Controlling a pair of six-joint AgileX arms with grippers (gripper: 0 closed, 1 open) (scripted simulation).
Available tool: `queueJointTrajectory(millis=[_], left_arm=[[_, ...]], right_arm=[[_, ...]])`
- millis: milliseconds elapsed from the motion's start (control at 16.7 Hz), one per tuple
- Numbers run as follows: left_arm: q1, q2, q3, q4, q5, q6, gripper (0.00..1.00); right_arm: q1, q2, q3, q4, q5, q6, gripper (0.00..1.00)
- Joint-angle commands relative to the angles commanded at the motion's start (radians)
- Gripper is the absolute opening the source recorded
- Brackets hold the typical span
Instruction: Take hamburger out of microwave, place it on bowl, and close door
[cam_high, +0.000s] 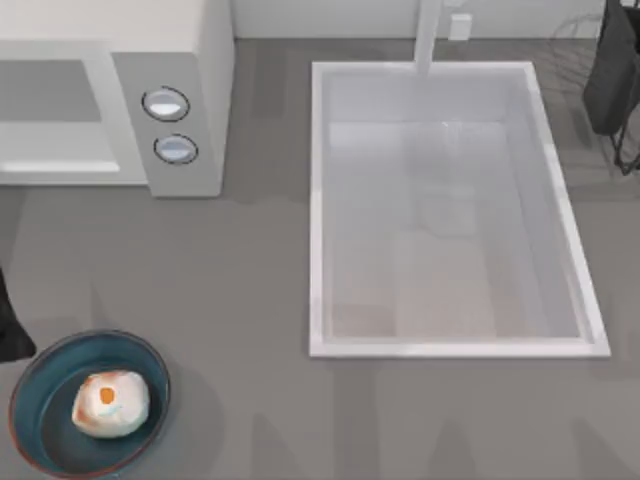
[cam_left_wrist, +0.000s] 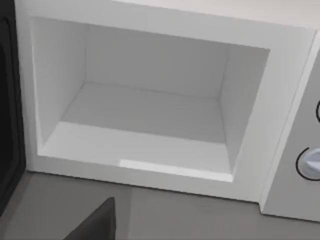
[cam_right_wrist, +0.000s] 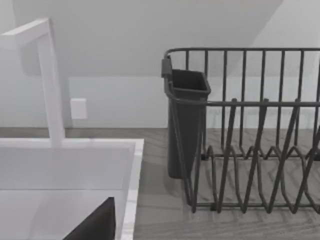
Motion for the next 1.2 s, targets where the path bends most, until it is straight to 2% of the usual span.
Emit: queueJointTrajectory(millis=[240, 540, 1200], left_arm=[[0.018, -0.121, -0.081, 0.063, 0.052, 0.124, 1.0], [0.018, -0.125, -0.084, 0.065, 0.054, 0.129, 1.0], [0.018, -0.125, -0.084, 0.065, 0.054, 0.129, 0.17]], right_arm=[[0.0, 0.0, 0.0, 0.0, 0.0, 0.0, 1.0], [0.0, 0.0, 0.0, 0.0, 0.0, 0.0, 1.0], [0.0, 0.0, 0.0, 0.0, 0.0, 0.0, 1.0]])
